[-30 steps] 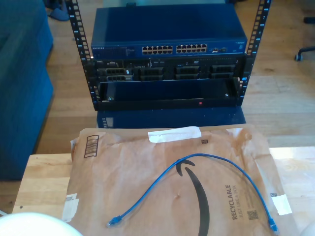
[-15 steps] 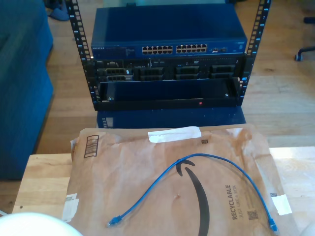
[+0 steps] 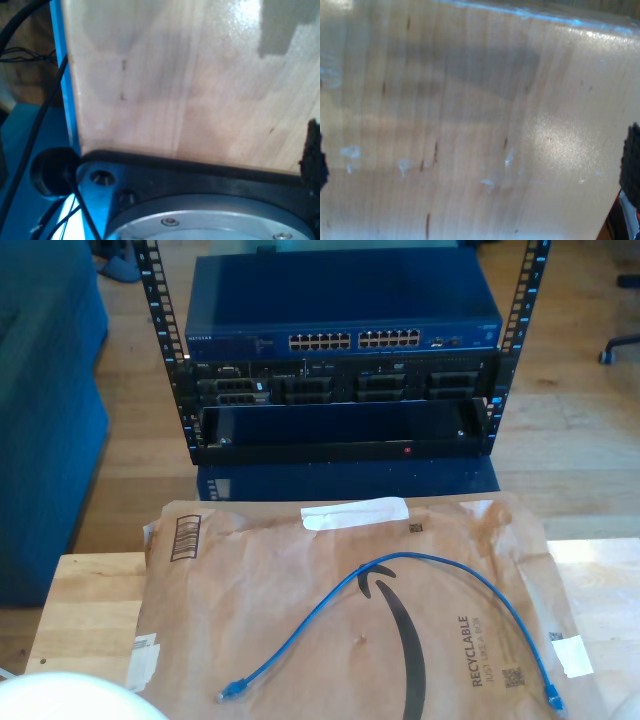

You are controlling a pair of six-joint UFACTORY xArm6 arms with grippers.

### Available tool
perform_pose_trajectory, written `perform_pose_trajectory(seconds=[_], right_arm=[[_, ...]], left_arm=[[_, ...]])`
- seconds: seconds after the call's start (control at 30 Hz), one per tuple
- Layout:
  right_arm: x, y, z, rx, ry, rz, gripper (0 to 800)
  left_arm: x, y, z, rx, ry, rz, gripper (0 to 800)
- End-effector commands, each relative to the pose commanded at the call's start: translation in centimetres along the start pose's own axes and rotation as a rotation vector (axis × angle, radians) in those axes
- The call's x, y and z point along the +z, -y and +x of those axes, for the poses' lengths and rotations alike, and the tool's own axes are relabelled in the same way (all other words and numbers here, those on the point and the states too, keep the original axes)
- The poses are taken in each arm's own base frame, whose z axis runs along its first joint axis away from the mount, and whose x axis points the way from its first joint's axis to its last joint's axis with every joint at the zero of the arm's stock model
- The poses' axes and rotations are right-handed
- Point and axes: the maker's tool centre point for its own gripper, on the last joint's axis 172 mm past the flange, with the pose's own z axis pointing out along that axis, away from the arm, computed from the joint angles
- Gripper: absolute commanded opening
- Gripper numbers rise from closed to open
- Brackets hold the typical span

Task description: Grab the cable and plug it in

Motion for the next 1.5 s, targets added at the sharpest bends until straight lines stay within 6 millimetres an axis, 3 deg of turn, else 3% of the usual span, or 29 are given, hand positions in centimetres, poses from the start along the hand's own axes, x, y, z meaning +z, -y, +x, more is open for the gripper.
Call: perform_pose_trajectory(seconds=[0.27, 0.4, 0.47, 0.57, 0.73, 0.9, 1.07, 1.13, 1.23, 1.37, 1.5], right_arm=[[-0.9, -0.1, 0.8, 0.011, -0.033, 0.003, 798], [-1.9, -0.4, 1.1, 0.018, -0.036, -0.002, 799], [-3.6, -0.9, 1.6, 0.028, -0.047, -0.009, 798], [-5.9, -1.0, 2.4, 0.049, -0.065, 0.002, 798], [-10.1, 3.7, 4.7, 0.047, -0.129, 0.138, 796], [-12.3, 10.8, 3.9, -0.010, -0.163, 0.157, 796], [-14.2, 14.4, 3.1, 0.033, -0.177, 0.173, 794], [-15.0, 16.2, 2.6, 0.042, -0.178, 0.177, 791], [-16.1, 19.4, 0.9, 0.063, -0.157, 0.164, 781], [-17.2, 22.8, -2.2, 0.092, -0.113, 0.105, 781], [-17.6, 25.8, -6.6, 0.123, -0.088, 0.025, 788]], left_arm=[[-0.3, 0.1, 0.2, 0.000, -0.008, 0.004, 798], [-3.5, 0.8, -0.6, -0.017, 0.051, 0.011, 798], [-5.6, 1.2, -1.4, -0.021, 0.097, 0.017, 798], [-8.4, 1.4, -0.6, -0.031, 0.080, 0.017, 798], [-11.2, -1.9, 1.1, -0.051, 0.026, -0.065, 798], [-11.6, -5.2, 0.0, -0.054, 0.041, 0.024, 798], [-12.2, -6.9, -0.7, -0.067, 0.042, 0.065, 798], [-12.9, -8.5, -1.6, -0.075, 0.049, 0.065, 798], [-13.0, -11.2, -5.1, -0.055, 0.119, 0.094, 798], [-12.6, -13.6, -7.5, -0.053, 0.135, 0.124, 798], [-12.2, -16.1, -9.7, -0.063, 0.114, 0.162, 798]])
